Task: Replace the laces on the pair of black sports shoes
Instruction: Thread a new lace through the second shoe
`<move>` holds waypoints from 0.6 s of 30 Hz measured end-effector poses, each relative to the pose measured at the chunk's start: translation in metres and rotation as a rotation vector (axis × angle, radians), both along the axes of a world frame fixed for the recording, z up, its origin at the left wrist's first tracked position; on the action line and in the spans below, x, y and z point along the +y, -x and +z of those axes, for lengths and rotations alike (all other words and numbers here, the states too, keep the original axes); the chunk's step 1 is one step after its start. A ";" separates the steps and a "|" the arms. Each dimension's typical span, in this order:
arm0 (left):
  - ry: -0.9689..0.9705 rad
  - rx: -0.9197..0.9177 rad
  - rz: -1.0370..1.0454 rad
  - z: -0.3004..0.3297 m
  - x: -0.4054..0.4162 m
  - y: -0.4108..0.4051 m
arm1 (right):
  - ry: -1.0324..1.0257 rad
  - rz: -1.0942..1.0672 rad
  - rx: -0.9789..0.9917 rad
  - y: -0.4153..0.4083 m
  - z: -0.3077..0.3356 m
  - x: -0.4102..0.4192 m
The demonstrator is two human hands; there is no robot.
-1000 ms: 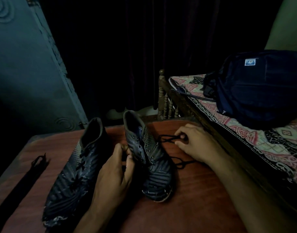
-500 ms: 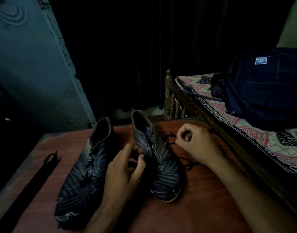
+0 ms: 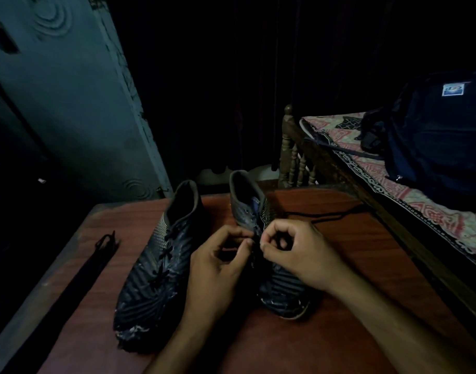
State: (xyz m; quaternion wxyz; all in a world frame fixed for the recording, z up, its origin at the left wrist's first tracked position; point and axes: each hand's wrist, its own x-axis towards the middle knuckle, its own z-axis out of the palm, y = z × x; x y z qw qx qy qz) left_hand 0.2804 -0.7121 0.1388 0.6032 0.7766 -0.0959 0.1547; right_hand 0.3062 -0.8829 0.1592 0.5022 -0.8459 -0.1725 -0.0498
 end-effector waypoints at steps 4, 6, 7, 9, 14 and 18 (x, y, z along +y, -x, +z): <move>0.028 0.022 -0.020 -0.001 0.001 -0.001 | 0.019 0.023 -0.029 0.001 -0.001 -0.003; 0.078 0.038 -0.041 0.001 0.000 -0.001 | 0.042 0.038 -0.058 0.001 -0.002 -0.003; 0.093 0.039 -0.046 0.001 0.000 -0.001 | 0.058 0.043 -0.074 0.001 -0.002 -0.003; 0.115 0.040 -0.049 0.001 0.000 -0.001 | 0.080 0.039 -0.091 0.000 -0.003 -0.004; 0.143 0.063 -0.038 0.000 0.002 -0.001 | -0.057 0.014 -0.049 -0.001 -0.002 -0.006; 0.136 0.066 -0.061 0.001 0.002 -0.001 | -0.062 0.037 -0.031 -0.002 0.003 -0.006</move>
